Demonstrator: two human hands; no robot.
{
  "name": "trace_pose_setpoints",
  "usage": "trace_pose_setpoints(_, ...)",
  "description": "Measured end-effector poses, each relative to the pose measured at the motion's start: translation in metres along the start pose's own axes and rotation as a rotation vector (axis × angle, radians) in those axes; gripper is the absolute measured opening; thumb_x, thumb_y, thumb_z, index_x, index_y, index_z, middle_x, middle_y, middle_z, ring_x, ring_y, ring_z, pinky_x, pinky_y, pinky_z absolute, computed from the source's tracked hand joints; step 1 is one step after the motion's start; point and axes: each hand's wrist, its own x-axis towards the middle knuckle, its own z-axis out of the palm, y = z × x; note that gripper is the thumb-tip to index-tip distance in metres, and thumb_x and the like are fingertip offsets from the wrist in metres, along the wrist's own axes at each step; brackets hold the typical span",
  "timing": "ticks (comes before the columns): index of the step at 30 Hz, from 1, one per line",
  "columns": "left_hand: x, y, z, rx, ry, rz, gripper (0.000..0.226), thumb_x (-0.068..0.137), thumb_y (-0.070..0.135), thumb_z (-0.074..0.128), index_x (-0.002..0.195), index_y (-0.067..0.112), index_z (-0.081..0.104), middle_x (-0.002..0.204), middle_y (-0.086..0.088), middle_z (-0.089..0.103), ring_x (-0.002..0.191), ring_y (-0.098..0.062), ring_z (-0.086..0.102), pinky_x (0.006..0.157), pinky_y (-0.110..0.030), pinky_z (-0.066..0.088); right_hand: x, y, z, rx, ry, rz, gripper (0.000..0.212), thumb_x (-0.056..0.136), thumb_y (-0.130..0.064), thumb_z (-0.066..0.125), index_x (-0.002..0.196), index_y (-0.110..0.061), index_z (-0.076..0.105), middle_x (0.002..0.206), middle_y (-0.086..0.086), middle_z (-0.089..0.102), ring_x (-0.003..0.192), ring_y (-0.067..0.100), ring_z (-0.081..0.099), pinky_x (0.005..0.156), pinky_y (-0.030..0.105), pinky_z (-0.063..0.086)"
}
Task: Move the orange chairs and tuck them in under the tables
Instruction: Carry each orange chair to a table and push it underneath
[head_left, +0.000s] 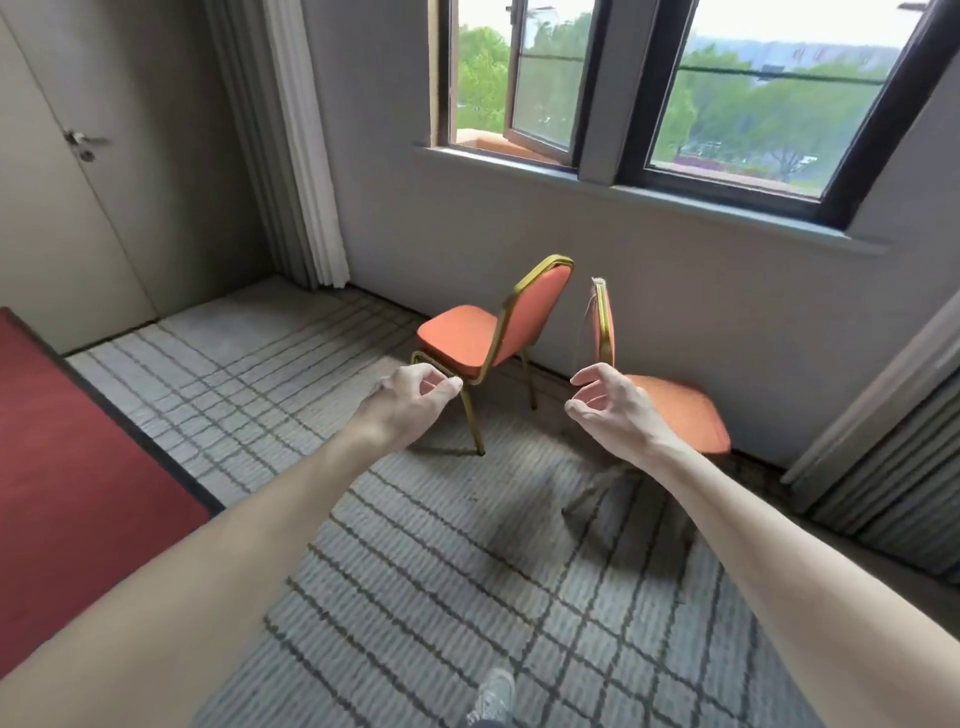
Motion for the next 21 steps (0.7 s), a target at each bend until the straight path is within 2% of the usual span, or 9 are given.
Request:
trace_pose_setpoints(3,0.093,0.006,0.007,0.047,-0.022,0.014,0.036,0.093,0.056,0.052,0.104,0.025,0.068,0.101,0.008,0.067,0.095,-0.009,0.062,0.076,-0.029,0.048,0.098,0.020,-0.009,0.031,0.003,0.001,0.030,0.090,-0.030,0.065,0.119,-0.027,0.057,0.100,-0.010,0.067,0.089,0.003,0.065,0.077,0.027,0.052)
trace_pose_setpoints(5,0.140,0.015,0.007,0.066,-0.026,0.011,0.036,0.095,0.052,0.053,0.107,0.022,0.069,0.102,0.007,0.067,0.089,-0.003,0.060,0.069,-0.023,0.043,0.148,0.027,-0.016,0.041,0.026,0.011,0.030,0.091,-0.030,0.064,0.120,-0.025,0.056,0.102,-0.008,0.067,0.089,0.004,0.064,0.074,0.024,0.050)
trace_pose_setpoints(8,0.218,0.024,0.016,0.064,-0.012,-0.007,0.035,0.095,0.051,0.054,0.108,0.023,0.070,0.107,0.006,0.069,0.098,-0.009,0.061,0.080,-0.027,0.043,0.217,0.041,-0.023,0.044,0.032,0.019,0.029,0.092,-0.028,0.063,0.120,-0.023,0.056,0.103,-0.005,0.066,0.092,0.008,0.064,0.068,0.018,0.046)
trace_pose_setpoints(11,0.295,0.032,0.039,0.055,-0.055,-0.015,0.037,0.093,0.056,0.053,0.109,0.027,0.070,0.112,0.008,0.068,0.108,-0.013,0.060,0.091,-0.032,0.045,0.278,0.062,-0.025,-0.011,0.015,0.031,0.029,0.092,-0.029,0.063,0.120,-0.025,0.055,0.103,-0.006,0.066,0.095,0.010,0.064,0.081,0.026,0.052)
trace_pose_setpoints(13,0.342,0.037,0.058,0.041,-0.106,0.001,0.037,0.094,0.057,0.051,0.111,0.029,0.068,0.113,0.009,0.067,0.108,-0.012,0.060,0.089,-0.032,0.046,0.312,0.079,-0.027,-0.061,-0.005,0.042,0.029,0.092,-0.030,0.062,0.120,-0.028,0.054,0.103,-0.008,0.065,0.098,0.011,0.063,0.088,0.032,0.052)
trace_pose_setpoints(15,0.391,0.040,0.080,0.013,-0.165,0.007,0.036,0.095,0.055,0.051,0.113,0.028,0.066,0.112,0.010,0.066,0.107,-0.011,0.059,0.085,-0.030,0.045,0.348,0.097,-0.028,-0.117,-0.024,0.058,0.029,0.091,-0.032,0.061,0.119,-0.031,0.054,0.104,-0.011,0.064,0.100,0.010,0.061,0.089,0.032,0.051)
trace_pose_setpoints(19,0.500,0.037,0.127,-0.014,-0.274,0.039,0.033,0.093,0.055,0.052,0.111,0.031,0.064,0.114,0.011,0.065,0.109,-0.012,0.060,0.097,-0.038,0.049,0.437,0.133,-0.032,-0.279,-0.054,0.055,0.029,0.090,-0.033,0.060,0.118,-0.033,0.054,0.106,-0.012,0.063,0.098,0.009,0.061,0.086,0.031,0.050)
trace_pose_setpoints(21,0.557,0.035,0.145,-0.032,-0.295,0.041,0.032,0.094,0.054,0.051,0.113,0.031,0.063,0.115,0.012,0.063,0.110,-0.012,0.058,0.097,-0.038,0.049,0.488,0.148,-0.033,-0.341,-0.062,0.054,0.030,0.091,-0.033,0.060,0.120,-0.031,0.054,0.106,-0.012,0.062,0.099,0.009,0.060,0.087,0.032,0.050)
